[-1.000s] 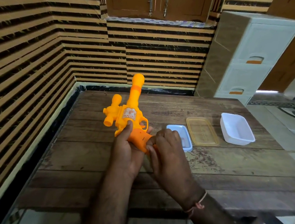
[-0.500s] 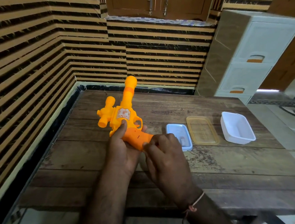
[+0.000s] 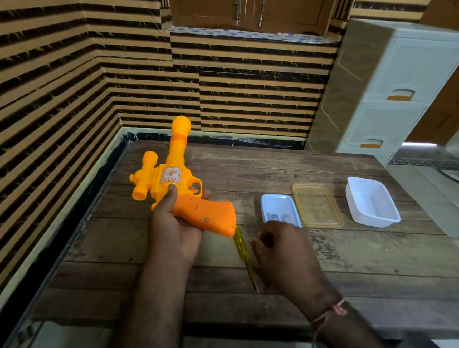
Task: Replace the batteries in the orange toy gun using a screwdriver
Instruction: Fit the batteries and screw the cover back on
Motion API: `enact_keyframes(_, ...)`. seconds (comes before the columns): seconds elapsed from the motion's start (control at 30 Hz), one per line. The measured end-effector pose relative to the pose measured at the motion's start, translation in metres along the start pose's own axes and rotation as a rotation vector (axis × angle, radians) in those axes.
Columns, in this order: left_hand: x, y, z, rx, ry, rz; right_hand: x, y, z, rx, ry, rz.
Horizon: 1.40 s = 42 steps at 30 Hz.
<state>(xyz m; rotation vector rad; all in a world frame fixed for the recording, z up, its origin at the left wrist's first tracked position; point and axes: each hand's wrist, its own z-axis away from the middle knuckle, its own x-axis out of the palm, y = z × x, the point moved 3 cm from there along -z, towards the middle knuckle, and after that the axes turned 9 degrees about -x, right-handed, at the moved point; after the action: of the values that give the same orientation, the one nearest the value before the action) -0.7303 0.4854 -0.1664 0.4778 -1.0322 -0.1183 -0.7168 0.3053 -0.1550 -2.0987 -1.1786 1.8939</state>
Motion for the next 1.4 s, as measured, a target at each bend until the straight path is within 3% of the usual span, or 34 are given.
enact_keyframes(0.27, 0.001, -0.002, 0.002, 0.005, 0.005, -0.020, 0.026, -0.011, 0.007, 0.024, -0.196, 0.229)
enact_keyframes(0.5, 0.000, 0.000, 0.002, 0.003, 0.005, -0.034, 0.001, -0.002, -0.002, 0.100, -0.108, 0.107)
enact_keyframes(0.57, 0.001, -0.002, 0.002, 0.000, -0.012, -0.036, -0.023, 0.000, -0.009, 0.070, 0.063, -0.099)
enact_keyframes(0.63, 0.003, -0.006, 0.003, -0.006, -0.022, -0.046, -0.048, -0.008, -0.014, 0.046, 0.196, -0.609)
enact_keyframes(0.7, 0.006, -0.011, 0.003, -0.025, -0.030, -0.056, -0.060, -0.018, -0.013, 0.027, 0.224, -1.004)
enact_keyframes(0.73, 0.007, -0.013, 0.004, -0.034, -0.032, -0.063, -0.058, -0.021, -0.013, -0.003, 0.215, -1.058)
enact_keyframes(0.93, 0.006, -0.015, 0.002, -0.028, -0.047, -0.109, -0.034, -0.029, -0.005, -0.124, 0.170, -0.923)
enact_keyframes(1.4, 0.003, -0.015, -0.001, -0.034, -0.007, -0.113, -0.028, -0.032, -0.005, -0.162, 0.132, -0.845)
